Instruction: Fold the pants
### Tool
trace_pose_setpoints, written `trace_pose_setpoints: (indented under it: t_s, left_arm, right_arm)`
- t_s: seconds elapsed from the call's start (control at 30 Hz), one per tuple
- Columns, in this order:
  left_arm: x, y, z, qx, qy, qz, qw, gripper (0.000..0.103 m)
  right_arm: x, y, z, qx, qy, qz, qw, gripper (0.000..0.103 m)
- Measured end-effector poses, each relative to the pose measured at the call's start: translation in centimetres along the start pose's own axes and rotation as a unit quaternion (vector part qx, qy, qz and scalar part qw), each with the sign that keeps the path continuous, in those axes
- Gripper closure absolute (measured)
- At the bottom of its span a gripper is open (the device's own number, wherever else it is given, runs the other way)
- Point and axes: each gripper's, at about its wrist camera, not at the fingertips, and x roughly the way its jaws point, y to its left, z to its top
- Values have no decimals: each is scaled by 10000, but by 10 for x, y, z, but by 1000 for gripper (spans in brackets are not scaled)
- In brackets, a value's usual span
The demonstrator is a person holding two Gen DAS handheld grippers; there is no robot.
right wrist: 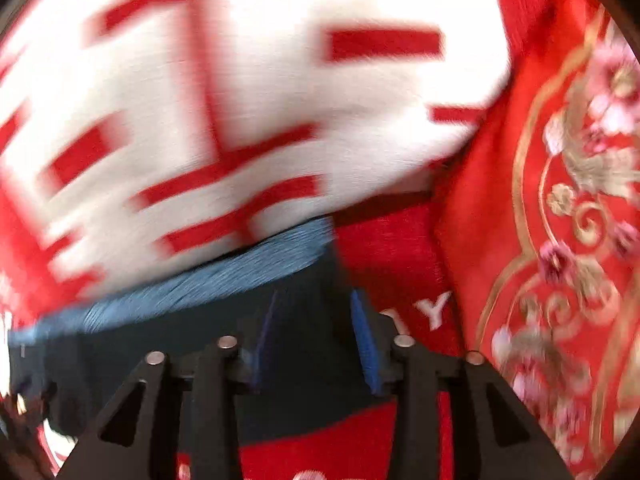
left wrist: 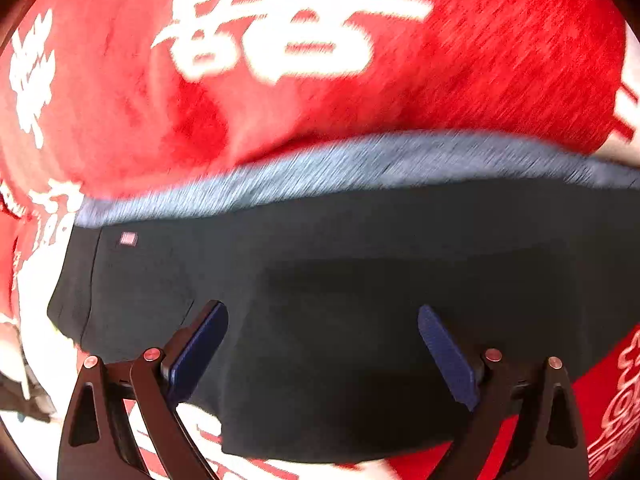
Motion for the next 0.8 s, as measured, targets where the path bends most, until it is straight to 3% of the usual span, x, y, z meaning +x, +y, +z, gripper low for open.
trace_pose_setpoints:
  t_s: [0.03, 0.07, 0.13, 0.2, 0.3, 0.37, 0.43, 0.47, 0.53, 0.57, 0.63, 0.7, 0.73, 0.77, 0.8]
  left_arm:
    - [9, 4, -6, -24, 193, 33, 9998, 5]
    - [10, 15, -13, -244, 97, -169, 9995, 3]
    - [12, 30, -24, -379, 274, -137, 9988, 3]
    - [7, 43, -34, -364, 377, 31, 9986, 3]
    - [-9, 72, -56, -470, 445, 201, 9977, 3]
    - [-14, 95, -66, -749, 490, 169, 9958, 3]
    - [-8, 111, -69, -1002, 514, 160, 9935, 3]
    - [-23, 115, -74, -1100, 523, 174, 9924, 3]
    - [-12, 137, -78, -1312, 548, 142, 9897, 3]
    - [-2, 150, -81, -1375, 574, 108, 9888, 3]
    - [1, 168, -87, -1452, 648, 78, 9872, 3]
    - [12, 178, -88, -1470, 648, 33, 9870, 3]
    - [15, 183, -89, -1483, 621, -18, 9870, 3]
    - [17, 188, -90, -1489, 604, -67, 9870, 3]
    - [18, 192, -91, -1491, 595, -130, 9869, 3]
  right_arm:
    - [5, 1, -10, -165, 174, 116, 9996, 27]
    - [18, 10, -19, -292, 449, 126, 9985, 25]
    - [48, 16, -36, -215, 1038, -78, 9943, 26]
    - [40, 25, -42, -150, 740, -111, 9971, 25]
    - [17, 24, -50, 34, 810, 563, 9951, 25]
    - [2, 47, -60, -33, 949, 1252, 9876, 25]
    - [-4, 74, -74, -14, 1217, 1994, 9723, 25]
    - [-3, 97, -86, 116, 1437, 2518, 9570, 25]
    - [11, 122, -108, 343, 1739, 3156, 9322, 25]
    - [27, 143, -145, 522, 1869, 3478, 9173, 27]
    - [44, 150, -193, 769, 2103, 3889, 8937, 37]
    - [71, 195, -209, 986, 2347, 4152, 8734, 51]
    - [84, 213, -217, 1123, 2472, 4261, 8630, 52]
    - [83, 218, -225, 1199, 2518, 4275, 8599, 52]
    - [106, 244, -225, 1245, 2550, 4272, 8585, 52]
